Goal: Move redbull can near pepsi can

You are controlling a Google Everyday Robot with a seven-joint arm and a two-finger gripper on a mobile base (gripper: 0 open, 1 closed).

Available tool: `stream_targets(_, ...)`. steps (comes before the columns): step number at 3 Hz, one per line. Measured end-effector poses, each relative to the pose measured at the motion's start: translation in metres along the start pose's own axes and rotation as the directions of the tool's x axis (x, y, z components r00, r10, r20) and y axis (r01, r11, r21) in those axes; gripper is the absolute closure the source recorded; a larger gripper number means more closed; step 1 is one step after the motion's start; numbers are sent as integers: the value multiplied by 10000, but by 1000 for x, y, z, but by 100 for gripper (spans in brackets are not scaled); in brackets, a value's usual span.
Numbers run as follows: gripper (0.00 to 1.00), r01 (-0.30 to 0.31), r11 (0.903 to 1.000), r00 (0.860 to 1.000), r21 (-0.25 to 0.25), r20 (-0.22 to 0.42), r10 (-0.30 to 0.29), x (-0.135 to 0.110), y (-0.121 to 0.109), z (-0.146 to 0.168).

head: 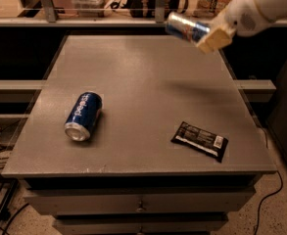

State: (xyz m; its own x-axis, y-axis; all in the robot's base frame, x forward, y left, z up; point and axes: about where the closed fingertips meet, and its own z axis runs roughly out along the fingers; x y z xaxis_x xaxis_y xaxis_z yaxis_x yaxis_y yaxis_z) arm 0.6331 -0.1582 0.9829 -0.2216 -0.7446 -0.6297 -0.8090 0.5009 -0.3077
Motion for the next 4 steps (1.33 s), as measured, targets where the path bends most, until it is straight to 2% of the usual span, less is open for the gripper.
stream_targets(1, 100, -1464, 9845, 9880, -970, -645, 1405, 48, 19, 58)
stream_targets(2, 100, -2008, 9596, 9781, -1973, -950, 1851, 56, 52, 99)
stream_targets(3, 100, -2165, 9485, 9751, -2311, -1001, 1981, 54, 67, 114)
stream_targets(4, 100, -2009, 9551, 9788, -2179, -849, 1865, 45, 74, 111)
